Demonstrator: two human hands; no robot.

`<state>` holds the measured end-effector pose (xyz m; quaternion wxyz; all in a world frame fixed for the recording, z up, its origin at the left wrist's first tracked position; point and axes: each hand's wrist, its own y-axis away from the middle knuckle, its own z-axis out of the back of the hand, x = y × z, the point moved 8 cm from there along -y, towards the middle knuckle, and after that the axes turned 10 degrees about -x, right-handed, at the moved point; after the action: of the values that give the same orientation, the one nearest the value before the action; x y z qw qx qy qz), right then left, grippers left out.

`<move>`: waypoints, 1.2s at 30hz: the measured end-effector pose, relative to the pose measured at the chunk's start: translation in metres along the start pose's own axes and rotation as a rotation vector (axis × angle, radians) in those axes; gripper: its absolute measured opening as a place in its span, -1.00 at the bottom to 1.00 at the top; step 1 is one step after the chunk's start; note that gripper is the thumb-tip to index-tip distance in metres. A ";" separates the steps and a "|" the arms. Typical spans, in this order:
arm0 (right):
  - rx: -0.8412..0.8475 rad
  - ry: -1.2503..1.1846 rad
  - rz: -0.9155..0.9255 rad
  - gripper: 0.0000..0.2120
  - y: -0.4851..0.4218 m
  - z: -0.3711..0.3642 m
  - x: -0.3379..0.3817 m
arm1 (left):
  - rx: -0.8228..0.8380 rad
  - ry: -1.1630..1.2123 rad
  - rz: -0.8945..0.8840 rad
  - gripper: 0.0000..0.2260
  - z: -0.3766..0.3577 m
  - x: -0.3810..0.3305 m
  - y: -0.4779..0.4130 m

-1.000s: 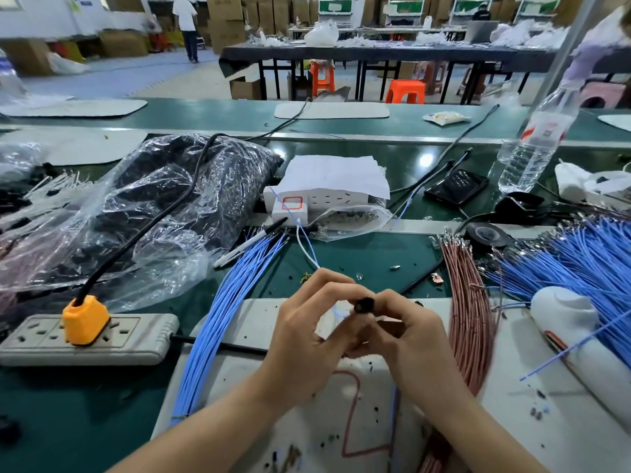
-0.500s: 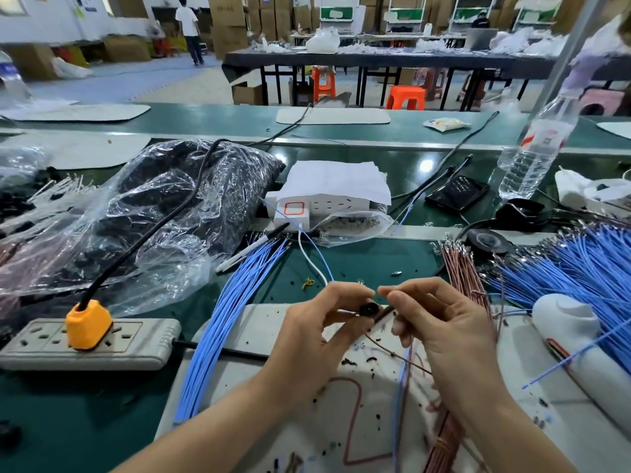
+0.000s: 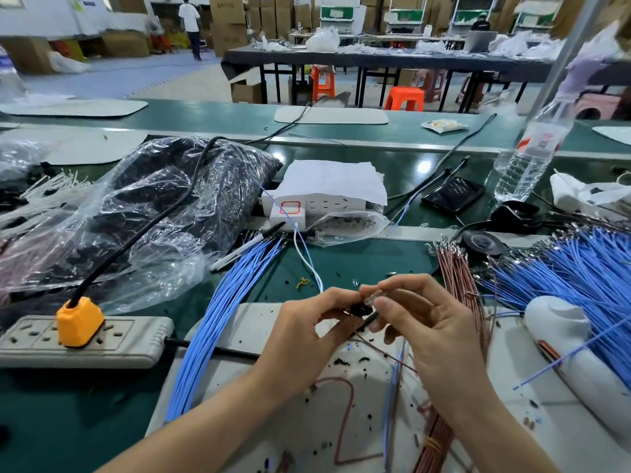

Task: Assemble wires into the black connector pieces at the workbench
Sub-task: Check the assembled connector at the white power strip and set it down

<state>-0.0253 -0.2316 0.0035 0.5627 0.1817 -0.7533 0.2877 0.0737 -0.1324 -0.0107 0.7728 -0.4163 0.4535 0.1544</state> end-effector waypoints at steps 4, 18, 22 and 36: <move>-0.035 0.063 0.036 -0.87 -0.002 0.005 -0.002 | 0.008 -0.029 0.000 -0.77 0.000 0.000 0.000; 0.003 0.185 0.027 -0.82 -0.007 0.009 -0.005 | 0.021 -0.098 0.018 -0.83 0.003 -0.001 0.000; 0.023 0.215 0.012 -0.80 -0.010 0.009 -0.004 | 0.026 -0.102 0.021 -0.85 0.002 0.001 0.001; 0.158 0.216 -0.082 -0.87 -0.011 0.008 -0.004 | 0.138 0.030 0.116 -0.87 -0.005 0.005 0.000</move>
<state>-0.0229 -0.2453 0.0008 0.6356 0.2240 -0.6555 0.3408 0.0734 -0.1366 -0.0160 0.7827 -0.3373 0.4977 0.1610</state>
